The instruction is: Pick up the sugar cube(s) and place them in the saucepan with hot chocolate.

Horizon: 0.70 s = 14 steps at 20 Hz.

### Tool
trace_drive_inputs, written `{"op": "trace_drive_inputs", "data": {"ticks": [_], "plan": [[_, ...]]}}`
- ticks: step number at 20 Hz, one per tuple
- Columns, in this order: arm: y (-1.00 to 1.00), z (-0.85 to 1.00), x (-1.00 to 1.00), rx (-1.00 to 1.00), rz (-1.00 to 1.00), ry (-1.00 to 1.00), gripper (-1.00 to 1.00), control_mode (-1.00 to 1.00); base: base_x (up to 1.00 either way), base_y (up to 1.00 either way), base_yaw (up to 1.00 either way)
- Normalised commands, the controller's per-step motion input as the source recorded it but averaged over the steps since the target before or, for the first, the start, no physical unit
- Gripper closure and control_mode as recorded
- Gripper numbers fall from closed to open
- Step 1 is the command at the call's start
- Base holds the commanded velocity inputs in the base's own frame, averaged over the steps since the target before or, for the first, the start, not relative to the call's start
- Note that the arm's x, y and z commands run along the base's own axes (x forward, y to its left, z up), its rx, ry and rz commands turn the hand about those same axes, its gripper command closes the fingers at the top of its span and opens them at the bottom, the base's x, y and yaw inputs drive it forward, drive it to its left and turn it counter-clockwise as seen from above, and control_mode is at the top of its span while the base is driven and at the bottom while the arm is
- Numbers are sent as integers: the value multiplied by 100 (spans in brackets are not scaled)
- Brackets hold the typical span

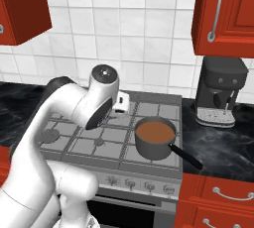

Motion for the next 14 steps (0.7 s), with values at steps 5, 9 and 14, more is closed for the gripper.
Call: {"op": "trace_drive_inputs", "data": {"ticks": [5, 9, 14], "plan": [[90, 46, -48, 0, 5, -24, -100, -100, 0, 0, 0], [89, 40, -37, 0, 6, -21, -100, -100, 0, 0, 0], [51, 38, -21, 0, 2, -21, -100, -100, 0, 0, 0]]}}
